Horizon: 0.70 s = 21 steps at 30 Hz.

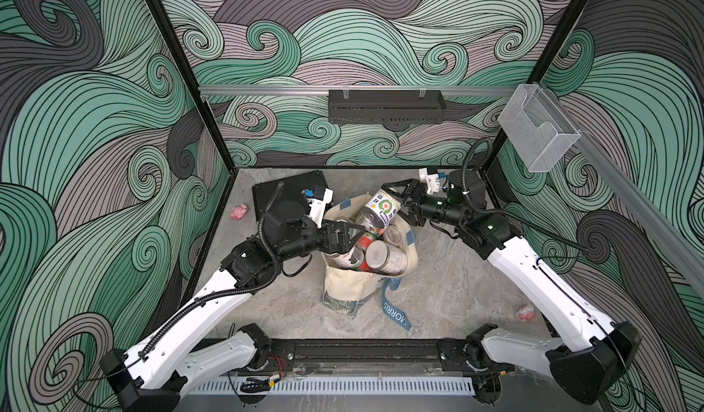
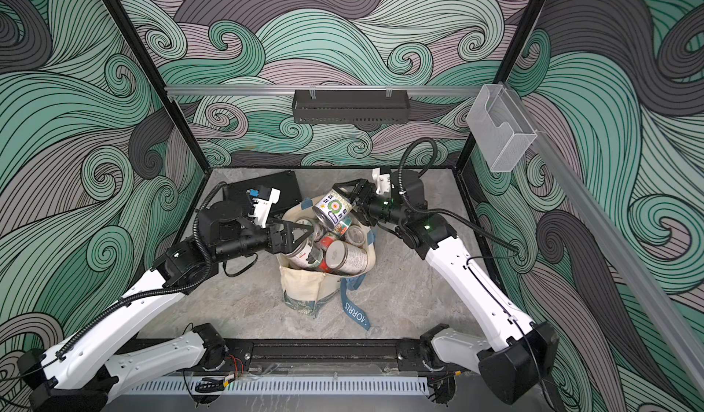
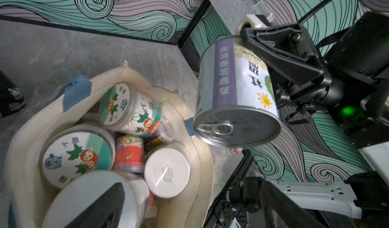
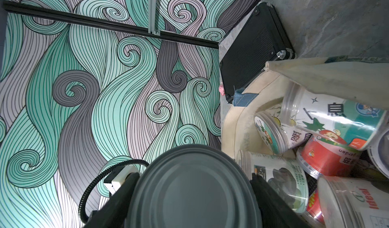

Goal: Take out the seed jars from the canvas bag
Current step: Place the seed jar at the center of the board.

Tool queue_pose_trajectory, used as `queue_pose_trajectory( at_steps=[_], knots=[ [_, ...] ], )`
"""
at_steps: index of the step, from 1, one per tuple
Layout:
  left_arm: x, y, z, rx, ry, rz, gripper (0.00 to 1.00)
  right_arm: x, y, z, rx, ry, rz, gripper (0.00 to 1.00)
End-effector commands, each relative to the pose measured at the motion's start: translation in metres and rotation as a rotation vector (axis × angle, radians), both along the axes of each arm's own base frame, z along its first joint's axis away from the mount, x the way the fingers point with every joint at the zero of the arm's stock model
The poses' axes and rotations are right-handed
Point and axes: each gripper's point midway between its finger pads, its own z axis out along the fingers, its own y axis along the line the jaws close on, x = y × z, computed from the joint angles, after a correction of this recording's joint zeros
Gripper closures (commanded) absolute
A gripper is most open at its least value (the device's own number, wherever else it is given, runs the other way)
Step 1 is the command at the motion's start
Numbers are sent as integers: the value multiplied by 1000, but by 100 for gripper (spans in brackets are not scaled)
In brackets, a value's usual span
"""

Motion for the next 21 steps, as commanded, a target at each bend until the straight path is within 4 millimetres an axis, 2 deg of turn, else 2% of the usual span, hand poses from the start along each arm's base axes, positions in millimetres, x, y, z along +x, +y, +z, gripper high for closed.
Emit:
queue_pose_trajectory(
  at_steps=[1,8,21],
  knots=[
    [12,-9,40,-111,-94,63,1,-3,-2,21,86,-27,-14,34],
    [22,-28,44,-116,-121,87,1,-2,-8,21,99,-22,-45,34],
    [17,-58,51,-189,-141,-15,1,2,-16,11,104,-9,-81,34]
  ],
)
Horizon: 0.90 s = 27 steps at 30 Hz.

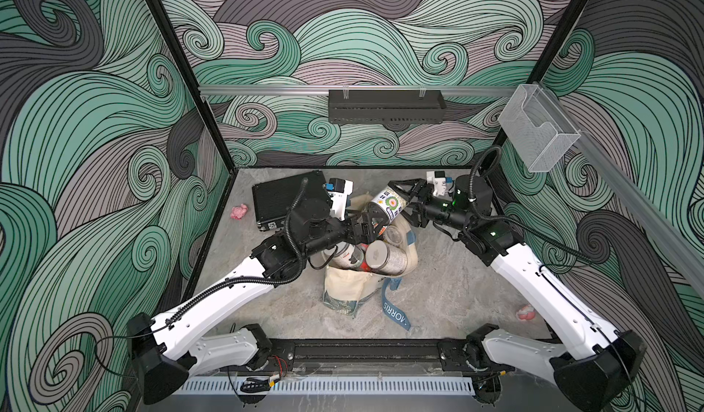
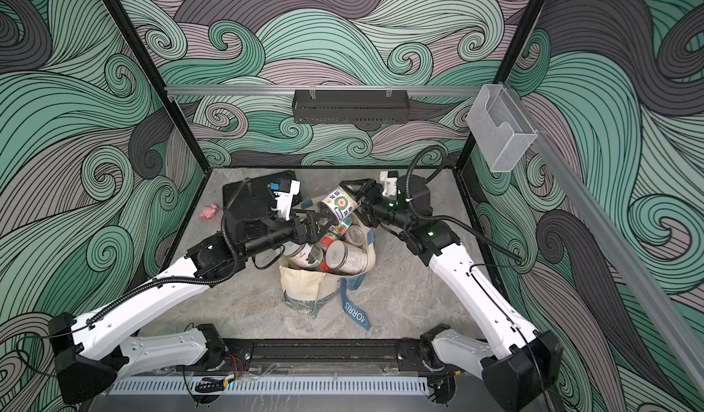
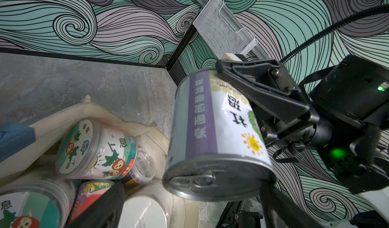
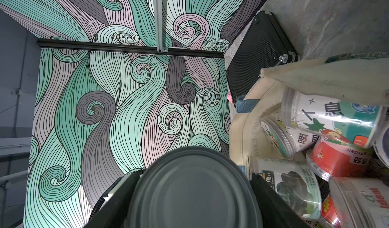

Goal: Take out the seed jars from the canvas bag
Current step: Place the seed jar at the center of the board.

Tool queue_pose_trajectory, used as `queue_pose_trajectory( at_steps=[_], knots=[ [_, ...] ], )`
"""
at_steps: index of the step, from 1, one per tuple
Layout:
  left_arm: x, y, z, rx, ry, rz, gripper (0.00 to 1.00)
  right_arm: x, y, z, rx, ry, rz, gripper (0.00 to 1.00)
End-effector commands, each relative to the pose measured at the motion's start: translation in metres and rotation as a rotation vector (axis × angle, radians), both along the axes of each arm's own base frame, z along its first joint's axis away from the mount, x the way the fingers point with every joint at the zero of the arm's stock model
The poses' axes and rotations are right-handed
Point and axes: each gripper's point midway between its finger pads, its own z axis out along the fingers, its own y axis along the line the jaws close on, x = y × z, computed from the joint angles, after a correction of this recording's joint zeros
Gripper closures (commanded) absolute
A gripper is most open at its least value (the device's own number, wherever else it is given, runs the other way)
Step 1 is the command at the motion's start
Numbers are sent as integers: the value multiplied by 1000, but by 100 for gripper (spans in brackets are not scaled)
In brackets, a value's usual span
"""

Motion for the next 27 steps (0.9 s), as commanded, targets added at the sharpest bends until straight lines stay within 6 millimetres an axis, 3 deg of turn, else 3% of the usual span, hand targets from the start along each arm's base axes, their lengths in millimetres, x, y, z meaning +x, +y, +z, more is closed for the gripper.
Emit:
queue_pose_trajectory(
  at_steps=[1,15,27],
  knots=[
    [-5,-9,35,-96,-64,-40,2,-1,-4,11,27,-43,-9,34],
    [-11,-10,24,-92,-49,-67,1,3,-18,-5,34,-19,-53,34],
    [9,-6,1,-2,15,39,1,-3,-19,4,75,-23,-55,35]
  ],
)
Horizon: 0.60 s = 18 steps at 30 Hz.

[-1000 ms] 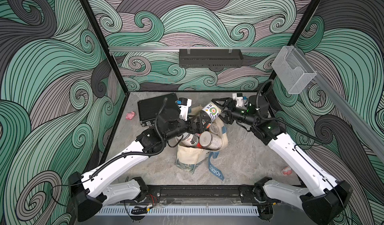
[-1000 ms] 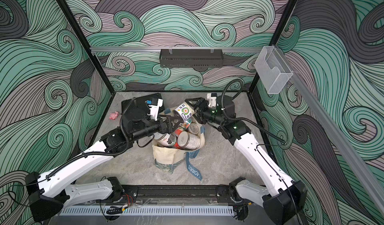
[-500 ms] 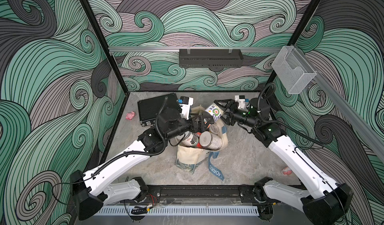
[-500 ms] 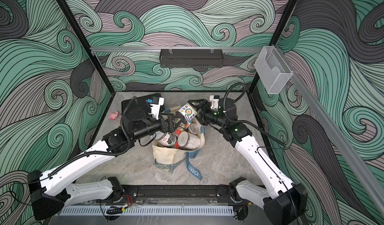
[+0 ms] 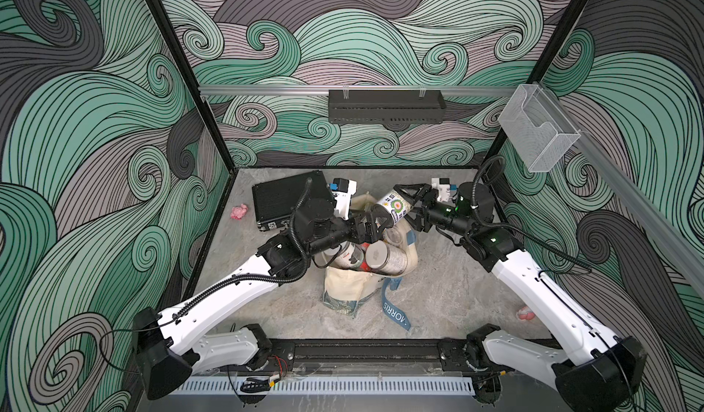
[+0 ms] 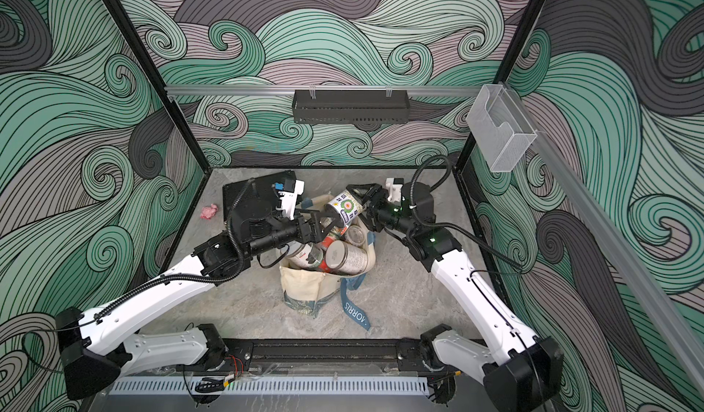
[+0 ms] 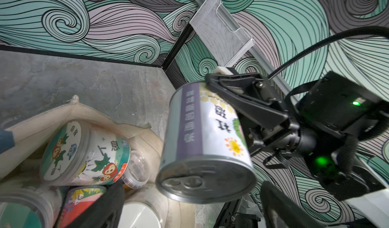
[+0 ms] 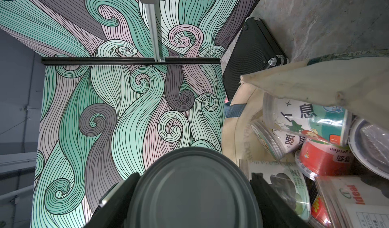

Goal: Take out the seed jars from the canvas bag
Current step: Place the seed jar at the center of the board.

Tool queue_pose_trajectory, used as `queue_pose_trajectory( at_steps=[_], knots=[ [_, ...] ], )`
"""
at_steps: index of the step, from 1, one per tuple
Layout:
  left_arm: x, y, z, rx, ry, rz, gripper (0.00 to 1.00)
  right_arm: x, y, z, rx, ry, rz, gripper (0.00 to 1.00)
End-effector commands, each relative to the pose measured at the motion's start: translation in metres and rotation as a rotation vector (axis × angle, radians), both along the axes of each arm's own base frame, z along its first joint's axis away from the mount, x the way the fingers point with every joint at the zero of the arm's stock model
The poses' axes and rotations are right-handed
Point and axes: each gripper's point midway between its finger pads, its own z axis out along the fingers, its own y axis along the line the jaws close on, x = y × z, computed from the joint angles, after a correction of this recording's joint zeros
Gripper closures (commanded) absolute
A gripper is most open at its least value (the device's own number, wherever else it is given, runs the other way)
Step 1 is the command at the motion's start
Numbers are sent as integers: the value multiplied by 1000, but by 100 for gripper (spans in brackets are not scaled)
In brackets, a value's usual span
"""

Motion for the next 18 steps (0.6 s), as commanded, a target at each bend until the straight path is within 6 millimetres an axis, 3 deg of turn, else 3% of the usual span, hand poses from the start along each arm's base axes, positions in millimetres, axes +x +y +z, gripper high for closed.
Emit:
queue_pose_trajectory(
  at_steps=[1,8,18],
  knots=[
    [5,0,10,-4,-5,30,1,-6,-1,20,45,-54,1,35],
    [-9,-22,23,-67,-22,-79,1,-6,6,15,47,-44,-5,35],
    [-19,-25,30,-97,-49,-113,2,-6,4,9,36,-36,-23,35]
  ],
)
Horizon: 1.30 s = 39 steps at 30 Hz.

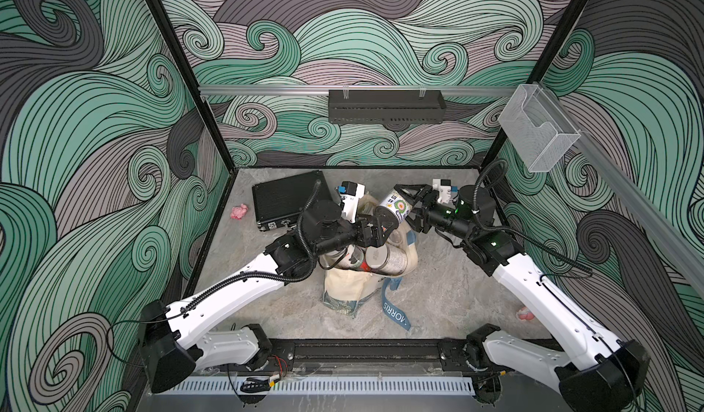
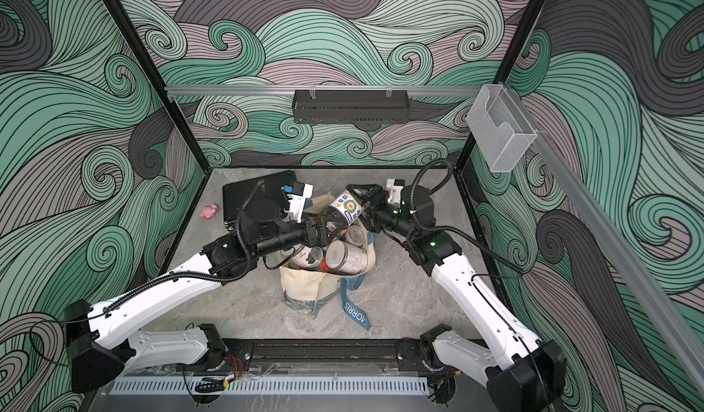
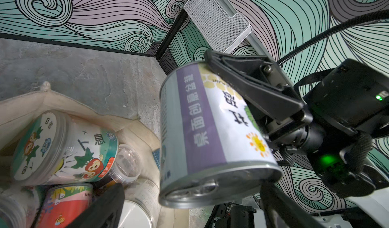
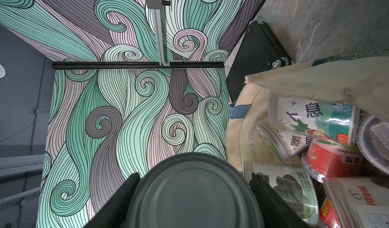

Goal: Take out the seed jars from the canvas bag
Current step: Place the seed jar at the center of the board.

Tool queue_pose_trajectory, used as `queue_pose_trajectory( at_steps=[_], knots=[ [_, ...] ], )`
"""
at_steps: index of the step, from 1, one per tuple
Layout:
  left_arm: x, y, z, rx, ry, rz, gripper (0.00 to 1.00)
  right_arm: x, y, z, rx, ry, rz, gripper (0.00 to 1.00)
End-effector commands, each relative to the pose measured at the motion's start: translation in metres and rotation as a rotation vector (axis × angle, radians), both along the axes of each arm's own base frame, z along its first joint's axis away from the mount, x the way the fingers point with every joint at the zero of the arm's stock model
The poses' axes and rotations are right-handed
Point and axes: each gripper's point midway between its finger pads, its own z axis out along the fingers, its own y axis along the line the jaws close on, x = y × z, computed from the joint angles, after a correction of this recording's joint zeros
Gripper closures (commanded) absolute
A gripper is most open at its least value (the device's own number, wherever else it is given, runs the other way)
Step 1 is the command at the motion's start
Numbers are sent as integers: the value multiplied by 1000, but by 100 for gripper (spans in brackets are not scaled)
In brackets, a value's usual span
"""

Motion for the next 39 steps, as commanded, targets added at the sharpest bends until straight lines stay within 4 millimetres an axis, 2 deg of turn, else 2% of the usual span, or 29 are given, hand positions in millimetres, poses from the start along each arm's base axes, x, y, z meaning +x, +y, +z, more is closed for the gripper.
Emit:
queue_pose_trajectory(
  at_steps=[1,11,15,24,39],
  knots=[
    [-9,-6,36,-93,-64,-45,2,-2,0,7,16,-30,-6,35],
    [-15,-9,34,-105,-57,-74,2,-3,-3,2,6,-22,-19,35],
    [-23,-7,41,-137,-80,-100,1,-3,-3,0,5,-19,-25,35],
    [-27,-6,37,-133,-72,-106,1,-4,-5,5,6,-27,-30,34],
    [-10,0,21,-61,-28,-2,1,-15,15,5,-8,-21,-17,35]
  ],
)
